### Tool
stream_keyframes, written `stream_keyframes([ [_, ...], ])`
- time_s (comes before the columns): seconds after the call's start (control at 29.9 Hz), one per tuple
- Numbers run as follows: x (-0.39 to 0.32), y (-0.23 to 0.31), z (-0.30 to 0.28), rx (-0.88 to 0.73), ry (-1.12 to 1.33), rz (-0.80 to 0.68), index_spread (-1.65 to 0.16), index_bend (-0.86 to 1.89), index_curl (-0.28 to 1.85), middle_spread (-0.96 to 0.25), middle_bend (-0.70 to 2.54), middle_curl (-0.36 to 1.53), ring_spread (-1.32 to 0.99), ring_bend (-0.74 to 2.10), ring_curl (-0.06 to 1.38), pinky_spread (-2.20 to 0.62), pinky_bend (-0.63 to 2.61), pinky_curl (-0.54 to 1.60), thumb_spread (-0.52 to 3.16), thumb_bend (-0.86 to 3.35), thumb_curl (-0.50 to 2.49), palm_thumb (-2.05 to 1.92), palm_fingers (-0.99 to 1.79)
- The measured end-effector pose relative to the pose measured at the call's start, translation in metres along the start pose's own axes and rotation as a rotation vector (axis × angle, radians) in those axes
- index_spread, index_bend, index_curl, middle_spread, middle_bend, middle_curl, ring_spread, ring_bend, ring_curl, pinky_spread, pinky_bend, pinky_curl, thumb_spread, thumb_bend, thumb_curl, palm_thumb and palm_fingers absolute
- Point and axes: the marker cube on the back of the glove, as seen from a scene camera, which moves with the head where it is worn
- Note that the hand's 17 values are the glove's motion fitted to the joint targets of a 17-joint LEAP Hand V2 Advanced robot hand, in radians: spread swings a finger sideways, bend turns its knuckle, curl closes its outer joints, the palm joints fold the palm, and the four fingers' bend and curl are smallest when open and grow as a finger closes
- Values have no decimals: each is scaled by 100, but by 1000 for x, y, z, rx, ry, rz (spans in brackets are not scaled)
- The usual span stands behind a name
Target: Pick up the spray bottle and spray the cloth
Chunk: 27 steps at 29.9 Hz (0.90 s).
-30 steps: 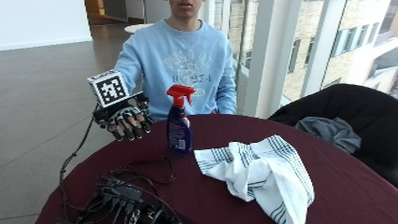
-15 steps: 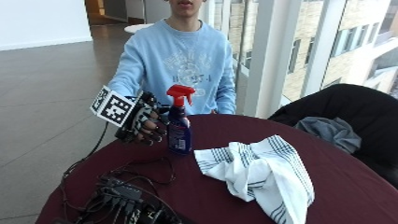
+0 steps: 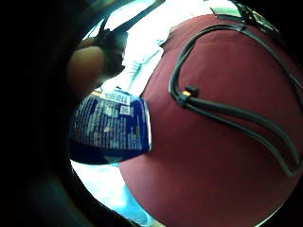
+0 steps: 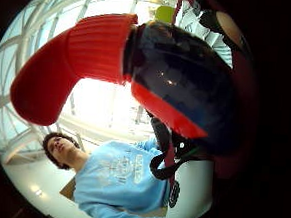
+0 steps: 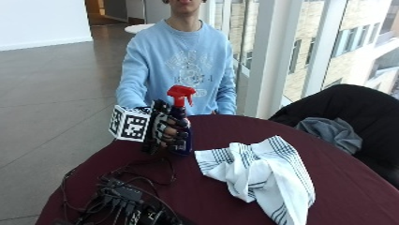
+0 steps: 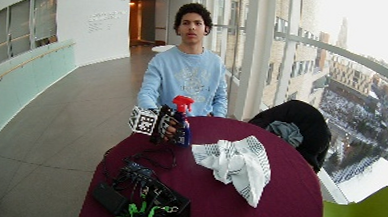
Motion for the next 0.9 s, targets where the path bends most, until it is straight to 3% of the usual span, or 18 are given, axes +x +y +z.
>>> stream_keyframes([
  [0.2,3,-5,16,63,-140,-61,-33,13,26,-7,24,38,-4,32,32,20,25,33,106,5,32,76,79],
  [0.43,-1,-11,19,108,-143,-80,-31,12,27,-9,23,39,-7,45,36,19,19,31,101,10,40,93,99],
  [0.67,-8,-16,21,66,-163,-99,-29,13,30,-9,18,39,-8,42,37,18,26,35,90,9,47,102,95],
  [0.9,-34,-46,9,-4,-97,-29,-28,11,30,-9,19,40,-7,43,37,19,27,36,84,5,51,103,98],
])
